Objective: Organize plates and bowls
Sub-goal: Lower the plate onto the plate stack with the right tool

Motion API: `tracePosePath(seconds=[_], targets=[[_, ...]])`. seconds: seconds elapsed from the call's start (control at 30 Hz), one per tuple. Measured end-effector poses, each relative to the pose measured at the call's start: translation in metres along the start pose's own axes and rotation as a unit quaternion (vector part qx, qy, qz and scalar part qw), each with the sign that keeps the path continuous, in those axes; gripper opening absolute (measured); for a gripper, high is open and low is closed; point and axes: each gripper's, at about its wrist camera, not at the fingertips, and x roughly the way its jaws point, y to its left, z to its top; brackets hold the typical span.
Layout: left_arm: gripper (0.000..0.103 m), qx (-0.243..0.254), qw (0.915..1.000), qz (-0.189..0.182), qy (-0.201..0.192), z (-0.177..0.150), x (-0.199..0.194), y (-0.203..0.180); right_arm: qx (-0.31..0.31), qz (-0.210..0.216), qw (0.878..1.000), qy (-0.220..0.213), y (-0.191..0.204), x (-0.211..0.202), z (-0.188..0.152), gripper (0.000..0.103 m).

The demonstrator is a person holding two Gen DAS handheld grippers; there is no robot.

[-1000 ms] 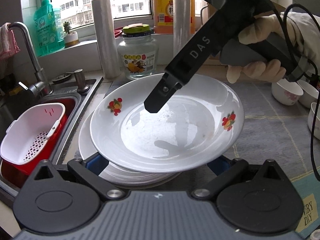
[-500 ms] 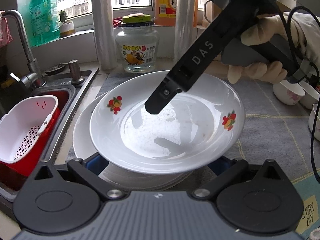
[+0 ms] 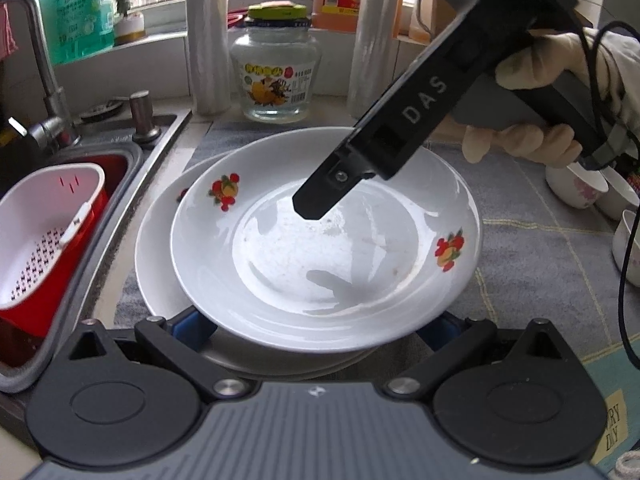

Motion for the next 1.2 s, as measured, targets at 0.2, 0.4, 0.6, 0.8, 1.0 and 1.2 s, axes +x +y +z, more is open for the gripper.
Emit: tracePosePath(seconds=[0.2, 0.4, 0.6, 0.8, 1.0, 1.2], targets=[[0.102, 0.002, 1.0, 0.003, 0.006, 0.002, 0.001, -0.001, -0.003, -0.005, 1.0, 0.003, 0.002, 0.001, 0.001, 0.103], [0.102, -0.001, 0.9996, 0.0, 0.029, 0.009, 0.003, 0.0, -0.002, -0.015, 1.0, 0.009, 0.004, 0.003, 0.002, 0.103], [0.102, -0.006, 0.9987, -0.005, 0.05, 0.015, 0.003, 0.002, 0.0, -0.021, 1.0, 0.016, 0.006, 0.003, 0.002, 0.103], [0.102, 0.002, 0.9972, -0.011, 0.074, 0.02, 0.006, 0.004, -0.002, -0.036, 0.999, 0.027, 0.009, 0.003, 0.002, 0.103], [0.101, 0.01, 0.9953, -0.022, 0.094, 0.025, 0.007, 0.007, -0.002, -0.046, 0.998, 0.033, 0.011, 0.005, 0.002, 0.103], [0.101, 0.02, 0.9935, -0.029, 0.108, 0.029, 0.009, 0.008, -0.004, -0.053, 0.998, 0.037, 0.014, 0.005, 0.001, 0.103]])
